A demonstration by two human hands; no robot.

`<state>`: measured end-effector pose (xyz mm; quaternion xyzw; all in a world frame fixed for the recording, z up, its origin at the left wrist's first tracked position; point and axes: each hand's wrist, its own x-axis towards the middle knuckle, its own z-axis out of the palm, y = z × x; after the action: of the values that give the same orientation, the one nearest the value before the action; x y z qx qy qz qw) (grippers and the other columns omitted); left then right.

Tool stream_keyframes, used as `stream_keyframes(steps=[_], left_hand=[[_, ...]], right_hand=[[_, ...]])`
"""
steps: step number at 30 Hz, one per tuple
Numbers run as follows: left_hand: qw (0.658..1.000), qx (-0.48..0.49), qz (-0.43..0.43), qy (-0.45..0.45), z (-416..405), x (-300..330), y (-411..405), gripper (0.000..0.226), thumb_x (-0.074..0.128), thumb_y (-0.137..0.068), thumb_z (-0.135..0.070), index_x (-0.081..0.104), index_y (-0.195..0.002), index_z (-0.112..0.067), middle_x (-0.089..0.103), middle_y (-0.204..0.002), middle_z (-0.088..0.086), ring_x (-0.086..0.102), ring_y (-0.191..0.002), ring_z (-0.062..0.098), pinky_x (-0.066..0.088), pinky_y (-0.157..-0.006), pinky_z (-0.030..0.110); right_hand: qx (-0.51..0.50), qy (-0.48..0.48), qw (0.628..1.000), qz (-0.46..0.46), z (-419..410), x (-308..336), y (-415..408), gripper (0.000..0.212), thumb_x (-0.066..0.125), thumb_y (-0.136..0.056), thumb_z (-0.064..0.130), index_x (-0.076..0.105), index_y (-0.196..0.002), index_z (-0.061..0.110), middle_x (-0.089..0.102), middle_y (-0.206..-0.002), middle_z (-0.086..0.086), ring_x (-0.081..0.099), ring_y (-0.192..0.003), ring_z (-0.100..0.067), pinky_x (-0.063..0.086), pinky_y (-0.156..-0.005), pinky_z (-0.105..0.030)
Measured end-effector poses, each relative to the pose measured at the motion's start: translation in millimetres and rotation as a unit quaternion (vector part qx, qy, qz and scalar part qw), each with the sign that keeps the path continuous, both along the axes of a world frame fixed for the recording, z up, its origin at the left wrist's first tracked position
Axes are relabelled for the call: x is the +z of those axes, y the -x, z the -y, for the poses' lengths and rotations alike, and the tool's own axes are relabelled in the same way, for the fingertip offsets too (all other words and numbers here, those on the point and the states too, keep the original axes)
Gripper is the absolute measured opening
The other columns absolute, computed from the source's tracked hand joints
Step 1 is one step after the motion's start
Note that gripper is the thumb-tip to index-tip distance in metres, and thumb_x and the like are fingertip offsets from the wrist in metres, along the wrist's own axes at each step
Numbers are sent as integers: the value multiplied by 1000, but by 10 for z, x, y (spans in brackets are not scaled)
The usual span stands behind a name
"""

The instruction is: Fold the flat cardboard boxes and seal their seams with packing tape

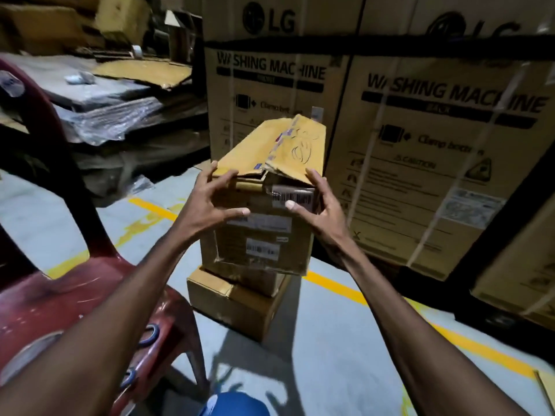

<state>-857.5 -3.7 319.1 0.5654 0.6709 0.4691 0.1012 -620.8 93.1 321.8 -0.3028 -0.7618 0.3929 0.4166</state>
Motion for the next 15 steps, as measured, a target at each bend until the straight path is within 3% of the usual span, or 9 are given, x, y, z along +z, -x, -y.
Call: stream_keyframes(steps=[3, 5, 7, 8, 9, 10, 11, 13, 15], left_hand=[[988, 60, -132, -52, -167, -98, 104, 75, 85, -76, -15, 54, -143, -30, 29, -154, 14, 35, -140, 28, 41, -108, 35], [964, 123, -221, -80, -280, -142, 121, 70, 82, -79, -16, 56, -141, -35, 35, -144, 13, 41, -128, 28, 50, -87, 36], [953, 155, -244, -89, -413, -188, 141, 67, 77, -83, -18, 52, -142, -39, 36, -135, 7, 43, -119, 29, 48, -73, 39], [958, 157, -225, -86, -506, -191, 158, 64, 73, -87, -19, 50, -143, -39, 37, -133, 6, 45, -117, 30, 50, -75, 44], [961, 156, -215, -74, -611, -194, 182, 65, 70, -89, -19, 46, -146, -38, 38, -135, 6, 45, -117, 30, 51, -79, 48], [962, 157, -218, -54, -705, -194, 198, 71, 69, -88, -18, 39, -150, -38, 39, -139, 6, 44, -119, 29, 52, -83, 49], [960, 163, -226, -33, -808, -215, 230, 80, 71, -87, -17, 31, -155, -36, 36, -143, 7, 44, -121, 28, 52, -86, 48], [961, 179, -212, 8, -953, -247, 313, 94, 72, -86, -15, 15, -160, -30, 26, -152, 11, 43, -125, 32, 50, -91, 45], [961, 186, -197, 49, -1022, -315, 443, 108, 75, -84, -15, 0, -160, -28, 11, -159, 13, 45, -128, 40, 48, -96, 49]], right_hand=[[-15, -50, 999, 1, -146, -170, -13, 70, 68, -93, 8, 38, -145, 45, 30, -163, 7, 12, -154, -10, 22, -116, -29], [-43, -78, 996, 13, -226, -273, 15, 71, 69, -93, 11, 40, -147, 45, 35, -160, 8, 15, -153, -8, 25, -121, -38], [-72, -97, 992, 31, -326, -315, 114, 74, 71, -92, 19, 36, -148, 51, 33, -161, 2, 27, -150, -12, 33, -119, -49], [-90, -109, 989, 48, -384, -314, 172, 75, 71, -92, 26, 32, -147, 57, 30, -162, -1, 44, -141, -18, 39, -114, -54], [-105, -119, 985, 69, -448, -309, 233, 75, 71, -92, 31, 29, -146, 60, 28, -163, -4, 61, -117, -17, 45, -108, -56], [-113, -127, 981, 88, -518, -300, 304, 74, 69, -93, 36, 27, -148, 59, 27, -163, -6, 62, -95, -9, 48, -104, -56], [-114, -137, 978, 111, -590, -291, 381, 73, 68, -93, 39, 26, -151, 55, 27, -162, -10, 63, -92, -9, 50, -103, -56], [-109, -171, 964, 171, -698, -269, 574, 75, 63, -95, 45, 18, -155, 48, 25, -161, -19, 66, -113, -30, 50, -100, -60], [-104, -206, 949, 215, -723, -245, 808, 76, 58, -98, 47, 10, -157, 44, 21, -161, -23, 71, -102, -31, 55, -90, -55]])
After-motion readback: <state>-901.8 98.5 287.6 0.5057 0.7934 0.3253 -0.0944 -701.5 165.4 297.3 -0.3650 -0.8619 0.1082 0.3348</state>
